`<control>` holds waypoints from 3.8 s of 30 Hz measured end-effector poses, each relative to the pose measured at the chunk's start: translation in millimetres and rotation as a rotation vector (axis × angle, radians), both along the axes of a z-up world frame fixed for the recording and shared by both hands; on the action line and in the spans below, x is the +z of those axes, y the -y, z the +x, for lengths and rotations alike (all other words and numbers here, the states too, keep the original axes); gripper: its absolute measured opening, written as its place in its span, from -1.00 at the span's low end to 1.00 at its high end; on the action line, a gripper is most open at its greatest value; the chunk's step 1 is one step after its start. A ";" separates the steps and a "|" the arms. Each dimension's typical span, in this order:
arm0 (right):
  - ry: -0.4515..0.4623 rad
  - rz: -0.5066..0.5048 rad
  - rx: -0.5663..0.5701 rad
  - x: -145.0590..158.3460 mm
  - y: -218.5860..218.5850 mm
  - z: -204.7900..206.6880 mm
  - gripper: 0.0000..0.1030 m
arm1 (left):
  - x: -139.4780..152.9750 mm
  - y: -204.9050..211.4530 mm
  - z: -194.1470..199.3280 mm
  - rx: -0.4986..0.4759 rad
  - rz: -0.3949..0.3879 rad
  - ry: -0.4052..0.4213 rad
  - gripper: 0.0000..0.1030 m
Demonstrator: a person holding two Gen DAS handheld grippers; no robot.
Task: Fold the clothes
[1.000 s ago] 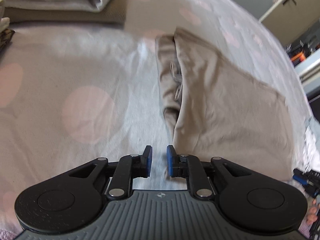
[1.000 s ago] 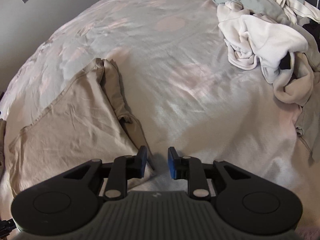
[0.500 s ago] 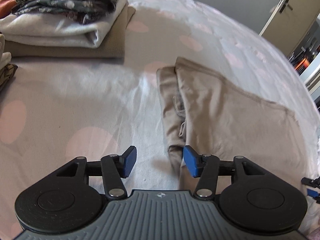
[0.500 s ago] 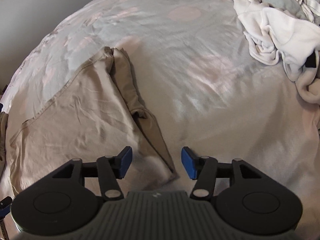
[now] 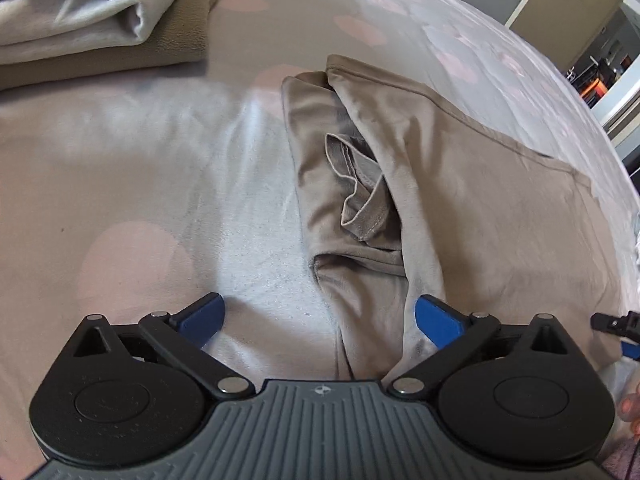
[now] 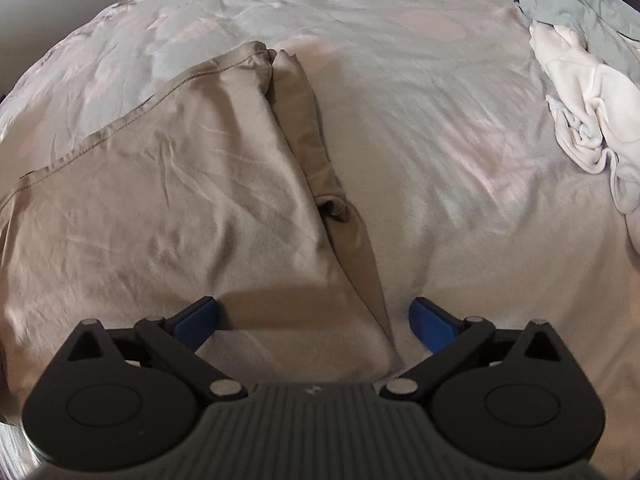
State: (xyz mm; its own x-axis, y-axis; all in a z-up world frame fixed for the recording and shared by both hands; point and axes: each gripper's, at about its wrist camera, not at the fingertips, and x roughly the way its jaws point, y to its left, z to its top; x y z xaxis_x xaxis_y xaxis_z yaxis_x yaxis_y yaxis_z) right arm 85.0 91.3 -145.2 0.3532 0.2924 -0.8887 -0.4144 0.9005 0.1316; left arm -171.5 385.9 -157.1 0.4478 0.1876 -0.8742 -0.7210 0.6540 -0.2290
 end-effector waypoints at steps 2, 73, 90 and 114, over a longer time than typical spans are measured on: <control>0.003 0.002 -0.008 -0.5 0.8 -0.2 0.99 | -0.8 2.3 1.9 -0.004 0.014 -0.015 1.00; 0.135 0.081 0.187 9.2 -67.8 124.5 0.11 | 35.7 -61.6 52.6 -0.058 0.392 0.050 0.77; 0.247 0.090 0.321 94.2 -112.8 54.0 -0.82 | 48.1 -77.9 31.5 -0.017 0.269 0.148 0.60; 0.036 0.282 0.599 92.2 -288.1 -101.2 -0.84 | 50.0 -104.1 3.1 0.028 0.149 0.214 -0.15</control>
State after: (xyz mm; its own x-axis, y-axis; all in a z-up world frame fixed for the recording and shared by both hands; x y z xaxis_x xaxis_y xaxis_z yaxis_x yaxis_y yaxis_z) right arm -16.3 379.3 -53.1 0.0854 0.6670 -0.7402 -0.8414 0.4461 0.3049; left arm -168.4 490.0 -107.1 0.6124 0.3217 -0.7221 -0.6847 0.6724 -0.2812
